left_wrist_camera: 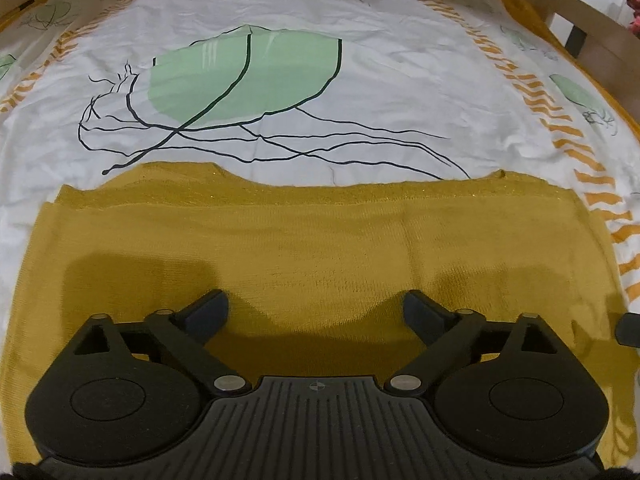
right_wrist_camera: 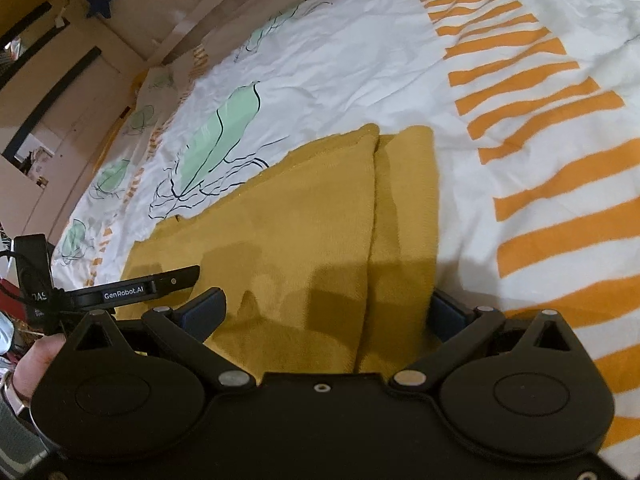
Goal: Fold small clothes
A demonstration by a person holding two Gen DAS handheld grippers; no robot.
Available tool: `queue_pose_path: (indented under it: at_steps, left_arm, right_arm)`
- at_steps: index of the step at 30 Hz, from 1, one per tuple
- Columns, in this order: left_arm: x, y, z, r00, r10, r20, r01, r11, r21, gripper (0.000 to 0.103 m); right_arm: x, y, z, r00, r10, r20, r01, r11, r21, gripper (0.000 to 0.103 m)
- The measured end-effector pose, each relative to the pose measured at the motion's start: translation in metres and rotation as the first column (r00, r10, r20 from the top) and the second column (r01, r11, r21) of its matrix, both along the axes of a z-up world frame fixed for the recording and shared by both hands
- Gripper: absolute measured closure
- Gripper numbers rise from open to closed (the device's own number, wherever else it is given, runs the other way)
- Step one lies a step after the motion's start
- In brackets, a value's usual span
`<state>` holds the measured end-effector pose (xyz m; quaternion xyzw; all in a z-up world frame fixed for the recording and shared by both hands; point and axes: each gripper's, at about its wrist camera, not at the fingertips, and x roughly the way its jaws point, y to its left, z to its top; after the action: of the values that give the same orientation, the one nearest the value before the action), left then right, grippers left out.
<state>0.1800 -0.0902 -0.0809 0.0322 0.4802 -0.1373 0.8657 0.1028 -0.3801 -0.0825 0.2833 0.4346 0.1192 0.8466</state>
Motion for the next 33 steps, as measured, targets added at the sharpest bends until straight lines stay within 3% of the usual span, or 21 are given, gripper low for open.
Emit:
queue_pose_path:
  at_steps: [9,17,29,33]
  left_arm:
    - [-0.005,-0.003,-0.001,0.999,-0.008,0.039,0.008,1.000,0.002,0.005]
    - [0.000,-0.005,0.000,1.000,-0.008,0.016,0.008,1.000,0.018,0.005]
    - [0.004,-0.004,0.002,1.000,-0.004,-0.016,0.004,1.000,0.015,0.005]
    - [0.005,-0.003,0.010,0.999,0.006,-0.043,-0.005,1.000,0.015,0.015]
  right_arm:
    - [0.003,0.007,0.002,1.000,0.006,-0.018,-0.007,0.999,-0.040,0.000]
    - [0.007,0.025,0.006,0.997,0.063,-0.040,-0.069,0.984,-0.163,0.000]
    - [0.008,0.021,0.007,0.997,0.050,-0.063,-0.056,0.992,-0.113,0.000]
    - [0.007,0.021,0.007,0.997,0.053,-0.063,-0.060,0.992,-0.108,0.000]
